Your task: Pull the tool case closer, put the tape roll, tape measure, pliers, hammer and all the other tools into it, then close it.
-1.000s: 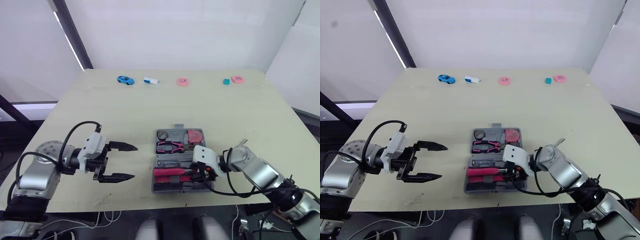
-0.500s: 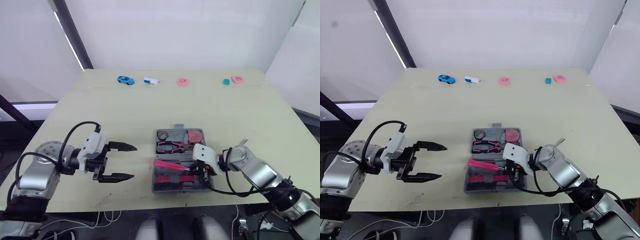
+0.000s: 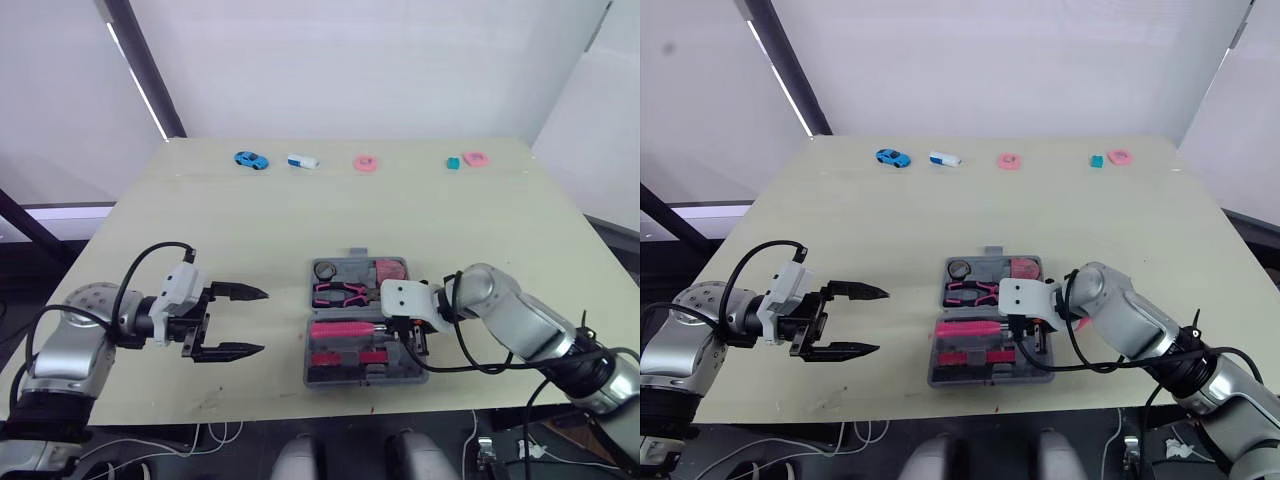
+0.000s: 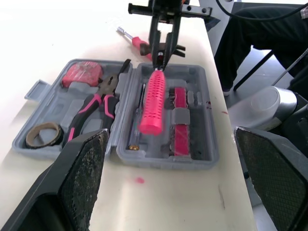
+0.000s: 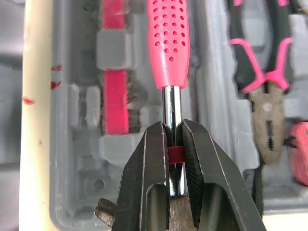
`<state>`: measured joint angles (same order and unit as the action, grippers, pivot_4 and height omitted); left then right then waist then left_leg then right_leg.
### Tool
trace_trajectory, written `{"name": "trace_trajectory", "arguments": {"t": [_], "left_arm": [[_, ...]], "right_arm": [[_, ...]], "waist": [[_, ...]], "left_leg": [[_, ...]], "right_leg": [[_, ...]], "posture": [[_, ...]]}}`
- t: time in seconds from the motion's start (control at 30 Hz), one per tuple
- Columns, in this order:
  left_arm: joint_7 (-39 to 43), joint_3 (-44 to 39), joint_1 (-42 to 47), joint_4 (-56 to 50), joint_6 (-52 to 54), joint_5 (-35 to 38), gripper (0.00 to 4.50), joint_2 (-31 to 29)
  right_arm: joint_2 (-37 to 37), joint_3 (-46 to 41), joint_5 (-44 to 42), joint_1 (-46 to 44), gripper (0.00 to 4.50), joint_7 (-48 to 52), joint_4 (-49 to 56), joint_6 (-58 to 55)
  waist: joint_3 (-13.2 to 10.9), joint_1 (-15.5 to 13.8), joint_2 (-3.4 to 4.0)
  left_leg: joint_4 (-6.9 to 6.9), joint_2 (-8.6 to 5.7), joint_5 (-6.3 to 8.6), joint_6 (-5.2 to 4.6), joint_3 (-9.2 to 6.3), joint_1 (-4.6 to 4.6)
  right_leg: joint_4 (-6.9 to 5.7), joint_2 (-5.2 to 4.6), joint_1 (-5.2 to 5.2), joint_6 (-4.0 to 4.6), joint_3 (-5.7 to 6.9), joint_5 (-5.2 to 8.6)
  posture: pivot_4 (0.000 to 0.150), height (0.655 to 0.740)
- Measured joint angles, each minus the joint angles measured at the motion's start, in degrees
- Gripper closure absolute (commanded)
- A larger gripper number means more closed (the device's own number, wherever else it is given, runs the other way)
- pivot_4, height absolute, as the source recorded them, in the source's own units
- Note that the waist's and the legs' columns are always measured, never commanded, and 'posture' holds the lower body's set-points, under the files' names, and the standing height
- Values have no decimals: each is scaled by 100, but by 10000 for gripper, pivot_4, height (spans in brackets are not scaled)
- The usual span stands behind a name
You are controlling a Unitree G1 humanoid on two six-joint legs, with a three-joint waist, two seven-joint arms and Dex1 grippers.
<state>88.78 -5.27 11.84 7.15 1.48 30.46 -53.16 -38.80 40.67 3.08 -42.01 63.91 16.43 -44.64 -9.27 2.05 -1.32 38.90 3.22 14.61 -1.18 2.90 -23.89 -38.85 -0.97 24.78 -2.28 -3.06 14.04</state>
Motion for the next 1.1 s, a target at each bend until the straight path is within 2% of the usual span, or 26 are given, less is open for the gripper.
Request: {"name": "trace_trajectory", "arguments": {"t": [0.43, 0.77, 1.1], "left_arm": [[1, -1, -92, 93, -312, -166, 0, -28], [1, -1, -89, 94, -317, -171, 0, -51], [1, -1, -88, 93, -312, -171, 0, -57]], "right_arm": [[153, 653, 553, -299, 44723, 77, 24, -623], [582, 786, 744, -365, 44723, -42, -292, -669], [680, 786, 767, -343, 44723, -125, -389, -645]], "waist": [[0, 0, 0], [0, 8, 0], [0, 23, 0]], "left_leg": [[1, 0, 0, 0, -2, -1], [1, 1, 0, 0, -3, -1], [1, 2, 0, 0, -4, -1]], "right_leg": [[-1, 0, 0, 1, 2, 1], [-1, 0, 0, 1, 3, 0], [-1, 1, 0, 1, 4, 0]], "posture": [[1500, 7400], [1500, 7400], [1500, 7400]]}}
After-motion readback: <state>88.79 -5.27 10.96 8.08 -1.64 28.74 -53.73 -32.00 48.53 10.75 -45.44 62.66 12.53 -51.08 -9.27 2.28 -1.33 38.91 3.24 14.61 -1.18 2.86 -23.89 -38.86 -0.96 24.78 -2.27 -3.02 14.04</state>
